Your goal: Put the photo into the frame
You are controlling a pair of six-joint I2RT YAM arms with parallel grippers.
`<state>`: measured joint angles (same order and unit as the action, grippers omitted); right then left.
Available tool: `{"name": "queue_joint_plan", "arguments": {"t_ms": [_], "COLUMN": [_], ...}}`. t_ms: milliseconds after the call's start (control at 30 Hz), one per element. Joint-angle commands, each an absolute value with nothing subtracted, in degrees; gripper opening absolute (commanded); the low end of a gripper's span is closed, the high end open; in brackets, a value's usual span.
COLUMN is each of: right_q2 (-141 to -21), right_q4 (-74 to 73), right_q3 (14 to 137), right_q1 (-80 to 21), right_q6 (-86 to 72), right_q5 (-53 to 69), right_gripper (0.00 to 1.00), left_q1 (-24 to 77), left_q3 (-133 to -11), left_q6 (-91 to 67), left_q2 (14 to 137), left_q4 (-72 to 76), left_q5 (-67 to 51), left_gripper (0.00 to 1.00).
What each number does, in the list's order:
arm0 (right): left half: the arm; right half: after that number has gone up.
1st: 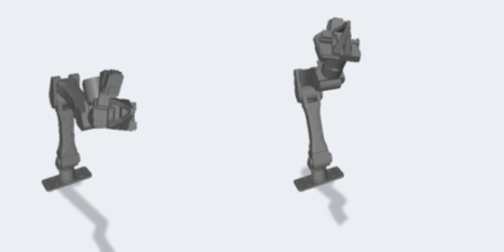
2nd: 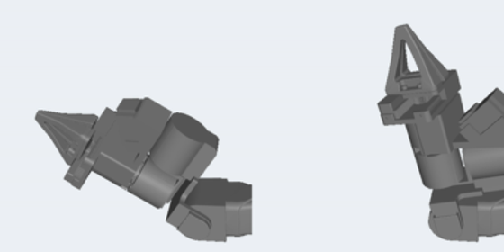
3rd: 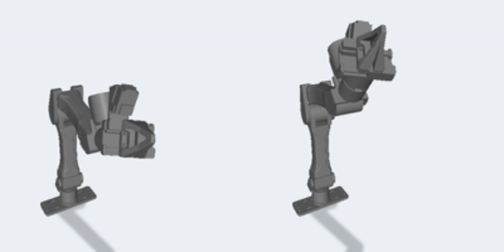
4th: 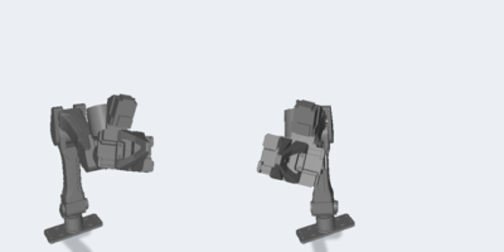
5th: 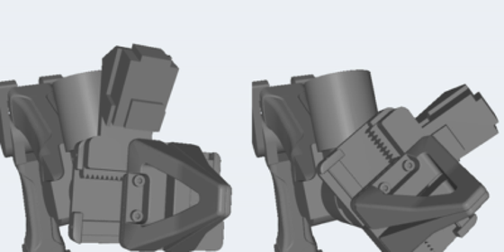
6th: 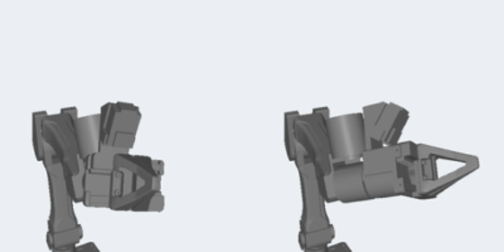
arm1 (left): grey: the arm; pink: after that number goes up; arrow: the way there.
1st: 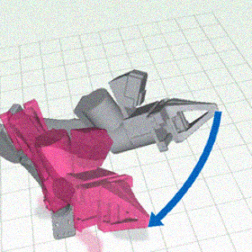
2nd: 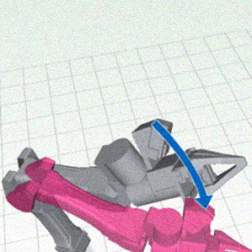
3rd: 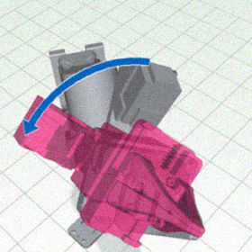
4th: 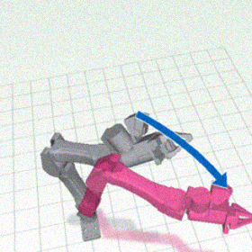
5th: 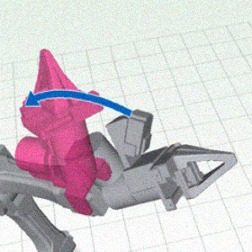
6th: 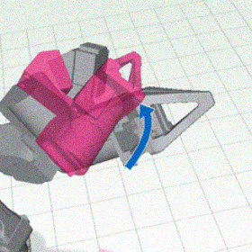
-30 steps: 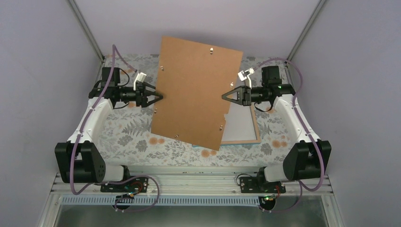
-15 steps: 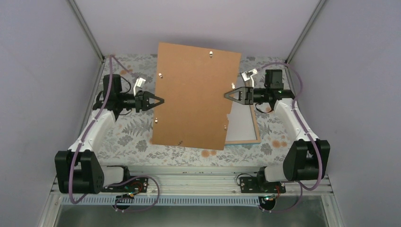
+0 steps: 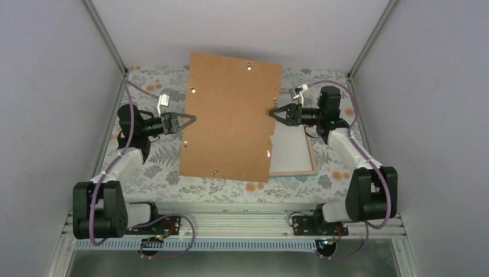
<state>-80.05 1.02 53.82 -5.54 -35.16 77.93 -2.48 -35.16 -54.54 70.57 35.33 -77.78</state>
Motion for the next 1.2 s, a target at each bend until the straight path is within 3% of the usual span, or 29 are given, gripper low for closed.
{"name": "queue_joint_plan", "arguments": {"t_ms": [0,167,467,667,767,900,967,1067,1100,1167], "right_q2": [-80.6,-83.4,-83.5,-84.8,-86.4,-88.2,-89.1,-91.3,-92.4,-95.9], "right_q4": [13.7,23.1,41.5,38.9,36.7,22.6,13.1,-2.4,-8.3,-21.3], "right_q3": [53.4,55.0,48.0,49.7,52.0,57.0,60.0,65.8,68.2,73.1], "right_q1": [-8.6,-8.4,-10.1,-11.1,-10.2,-7.7,-6.4,-3.9,-2.8,-0.3], "right_q6": [-47.2,-56.2,-73.8,-74.2,-73.2,-63.6,-55.2,-40.6,-34.5,-22.6], "right_q5": [78.6,77.9,73.9,74.0,75.0,78.1,80.1,83.1,84.0,86.3], "right_gripper": [0.42,0.33,0.33,0.27,0.06,0.04,0.04,0.04,0.04,0.04], "left_q1": [-2.2,-1.5,-1.8,1.2,2.3,2.5,2.5,2.5,2.5,2.8], "left_q3": [-33.7,-32.5,-32.1,-33.7,-34.2,-35.7,-37.0,-38.9,-39.3,-40.5], "left_q6": [-62.8,-64.7,-72.7,-69.5,-67.0,-60.6,-55.9,-48.7,-46.6,-41.0], "left_q2": [71.5,73.1,77.5,78.7,79.1,79.2,79.3,79.6,79.7,80.0], "left_q4": [46.1,46.8,52.3,50.2,47.9,41.3,36.3,28.8,26.9,21.8], "left_q5": [-69.1,-66.9,-62.2,-62.1,-62.2,-62.4,-62.1,-61.4,-61.0,-59.6], "left_gripper": [0.02,0.02,0.02,0.02,0.02,0.05,0.16,0.45,0.59,0.73]}}
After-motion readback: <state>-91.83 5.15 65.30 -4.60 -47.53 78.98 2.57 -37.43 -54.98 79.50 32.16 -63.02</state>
